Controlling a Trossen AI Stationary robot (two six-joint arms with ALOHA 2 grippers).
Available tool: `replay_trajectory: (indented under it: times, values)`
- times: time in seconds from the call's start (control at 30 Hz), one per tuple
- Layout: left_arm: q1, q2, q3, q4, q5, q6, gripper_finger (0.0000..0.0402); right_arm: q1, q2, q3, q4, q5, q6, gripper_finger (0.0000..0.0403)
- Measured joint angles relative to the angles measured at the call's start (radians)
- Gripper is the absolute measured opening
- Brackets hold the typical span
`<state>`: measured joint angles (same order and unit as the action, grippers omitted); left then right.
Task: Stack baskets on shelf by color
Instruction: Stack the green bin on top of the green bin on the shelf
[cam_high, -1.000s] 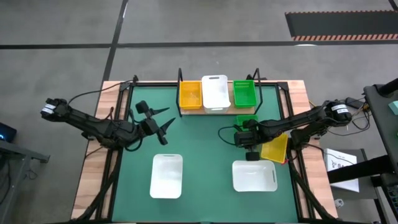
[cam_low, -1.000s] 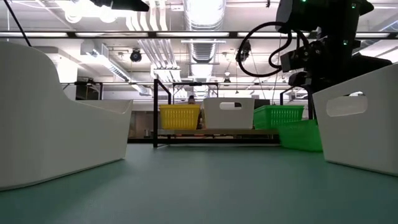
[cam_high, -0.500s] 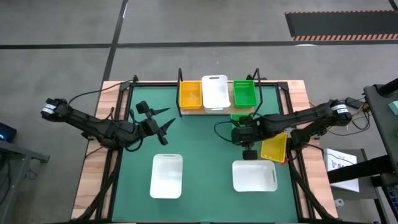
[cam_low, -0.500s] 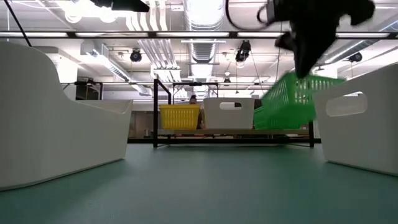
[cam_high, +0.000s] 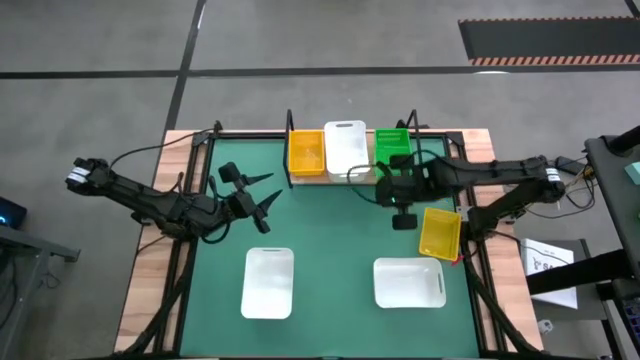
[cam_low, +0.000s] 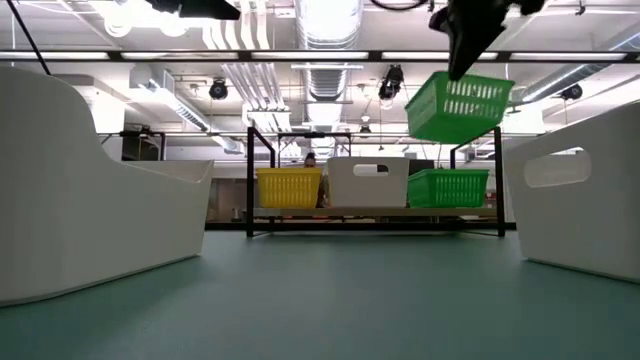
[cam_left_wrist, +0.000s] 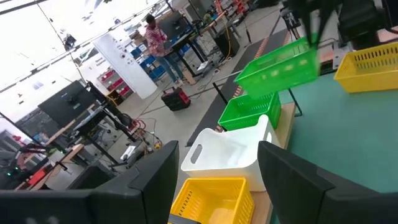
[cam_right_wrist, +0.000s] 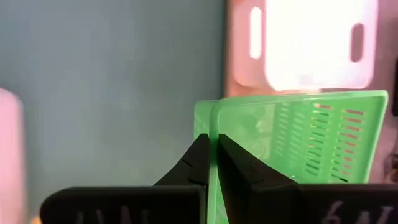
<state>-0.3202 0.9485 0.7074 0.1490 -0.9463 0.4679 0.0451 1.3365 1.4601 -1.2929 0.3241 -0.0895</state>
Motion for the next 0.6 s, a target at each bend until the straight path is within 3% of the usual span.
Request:
replay_trajectory:
  times: [0.2,0.33,0.47,0.6]
  values:
    - [0.0,0.0,0.0,0.0,0.0,0.011,0.0203,-0.187,0.004,-0.019,0.095,-0.013,-0.216,0.0011]
    - [0.0,0.0,0.0,0.0,0.0,0.011,0.0203,-0.319,0.004,-0.025,0.172,-0.093,-0.338,0.0011]
    - [0.0,0.0,0.0,0.0,0.0,0.011,0.0203,-0.431,0.01,-0.041,0.219,-0.187,-0.385,0.0011]
    - [0.0,0.0,0.0,0.0,0.0,0.011,0.0203,-0.489,0.01,-0.074,0.23,-0.193,-0.395,0.0011]
